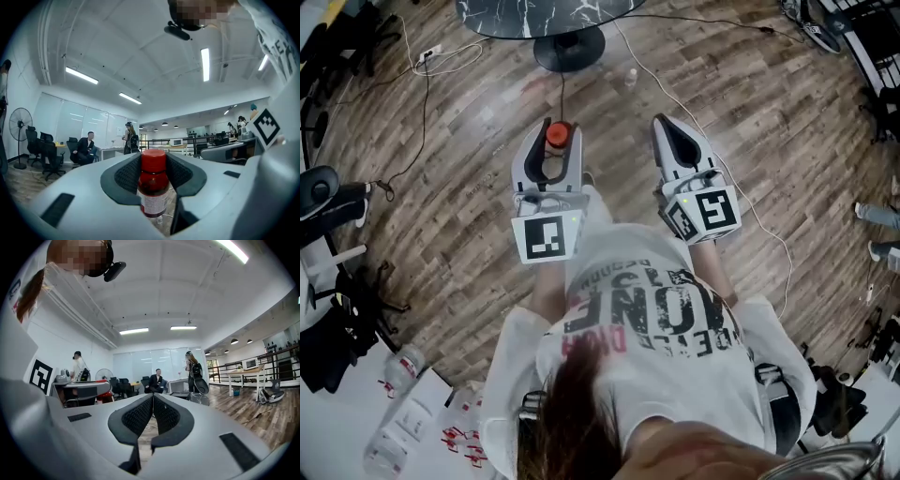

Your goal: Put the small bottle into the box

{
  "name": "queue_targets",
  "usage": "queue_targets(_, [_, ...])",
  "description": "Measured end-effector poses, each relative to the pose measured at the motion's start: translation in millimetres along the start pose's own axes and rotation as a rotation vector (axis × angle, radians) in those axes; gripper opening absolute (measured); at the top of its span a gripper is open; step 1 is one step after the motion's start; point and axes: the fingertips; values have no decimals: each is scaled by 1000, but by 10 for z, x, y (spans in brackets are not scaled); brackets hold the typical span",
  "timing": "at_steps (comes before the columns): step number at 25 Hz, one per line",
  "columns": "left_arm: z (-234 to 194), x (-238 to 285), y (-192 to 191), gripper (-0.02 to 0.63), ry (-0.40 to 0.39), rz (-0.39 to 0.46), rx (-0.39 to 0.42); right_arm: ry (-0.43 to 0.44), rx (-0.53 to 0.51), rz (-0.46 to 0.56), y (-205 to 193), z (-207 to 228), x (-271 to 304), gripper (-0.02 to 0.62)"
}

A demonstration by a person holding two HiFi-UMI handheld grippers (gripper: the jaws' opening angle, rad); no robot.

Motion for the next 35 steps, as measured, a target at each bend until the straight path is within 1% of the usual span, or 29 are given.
queue_targets(8, [-680, 757, 186, 149, -46, -3, -6, -41, -27, 1, 185, 131, 968, 2])
queue_targets(14, [-992, 1110, 192, 149, -77, -6, -8, -54, -27, -7, 162, 131, 1424, 2])
queue_targets(21, [-1220, 1299, 173, 149, -77, -19, -9, -46, -15, -20, 116, 101, 1738, 2])
queue_targets(28, [-1249, 1429, 137, 149, -83, -13, -21, -44, -1, -11, 81, 124, 1875, 2])
queue_targets(35, [-1333, 1726, 46, 149, -60, -31, -36, -18, -3, -22, 32, 320, 2145, 2])
Point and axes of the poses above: the fingertips, and each gripper's own axes: x forward along the fingers, z to its right, y out of its top, and after that the axes turned 8 degrees about -x, right-handed
